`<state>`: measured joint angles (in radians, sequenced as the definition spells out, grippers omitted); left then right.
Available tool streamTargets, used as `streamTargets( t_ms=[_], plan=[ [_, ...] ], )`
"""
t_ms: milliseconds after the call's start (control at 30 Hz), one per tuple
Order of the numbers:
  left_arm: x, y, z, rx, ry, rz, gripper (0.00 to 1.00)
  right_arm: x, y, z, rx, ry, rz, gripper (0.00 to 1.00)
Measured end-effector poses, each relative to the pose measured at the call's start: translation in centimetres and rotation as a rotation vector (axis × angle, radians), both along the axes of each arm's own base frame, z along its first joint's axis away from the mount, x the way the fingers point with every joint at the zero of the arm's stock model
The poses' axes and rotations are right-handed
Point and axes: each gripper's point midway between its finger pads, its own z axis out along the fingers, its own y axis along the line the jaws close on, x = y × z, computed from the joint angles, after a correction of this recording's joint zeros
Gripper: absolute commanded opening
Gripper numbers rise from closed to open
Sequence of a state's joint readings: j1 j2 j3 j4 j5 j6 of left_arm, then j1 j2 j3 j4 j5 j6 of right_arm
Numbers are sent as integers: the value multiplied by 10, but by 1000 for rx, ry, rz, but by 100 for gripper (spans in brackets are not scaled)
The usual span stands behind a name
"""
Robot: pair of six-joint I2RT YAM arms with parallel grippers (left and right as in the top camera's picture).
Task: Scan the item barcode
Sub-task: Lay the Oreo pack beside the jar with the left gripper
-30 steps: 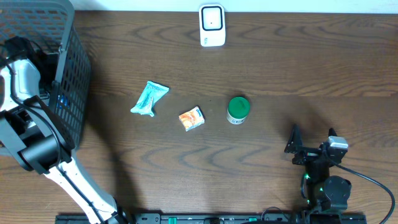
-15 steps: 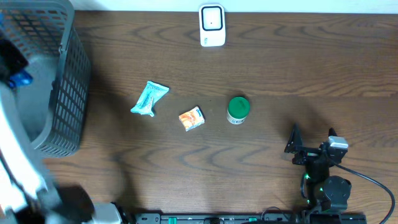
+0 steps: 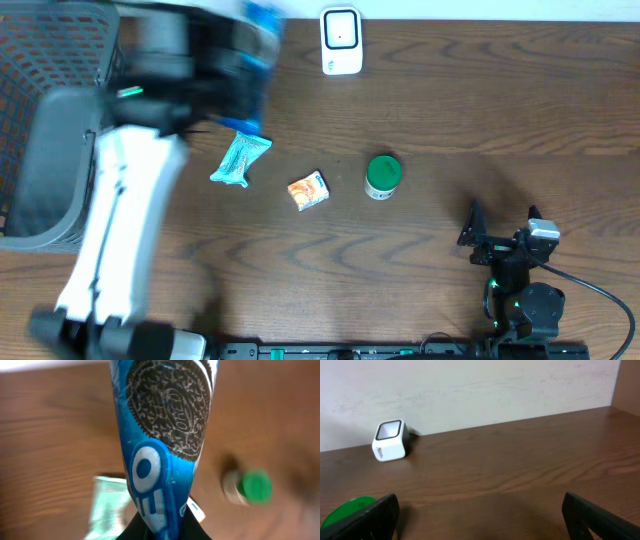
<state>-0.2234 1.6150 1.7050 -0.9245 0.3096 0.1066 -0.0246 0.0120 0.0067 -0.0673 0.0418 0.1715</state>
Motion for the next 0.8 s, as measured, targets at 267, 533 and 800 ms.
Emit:
streamTargets(
  t_ms=[267, 533, 800],
  plan=[
    [-9, -79, -103, 188, 122, -436, 7, 0, 0, 0, 0, 0, 0, 99],
    [0, -85, -196, 273, 235, -601, 8, 0, 0, 0, 0, 0, 0, 99],
    [-8, -91, -241, 240, 330, -645, 98, 0, 0, 0, 0, 0, 0, 99]
  ],
)
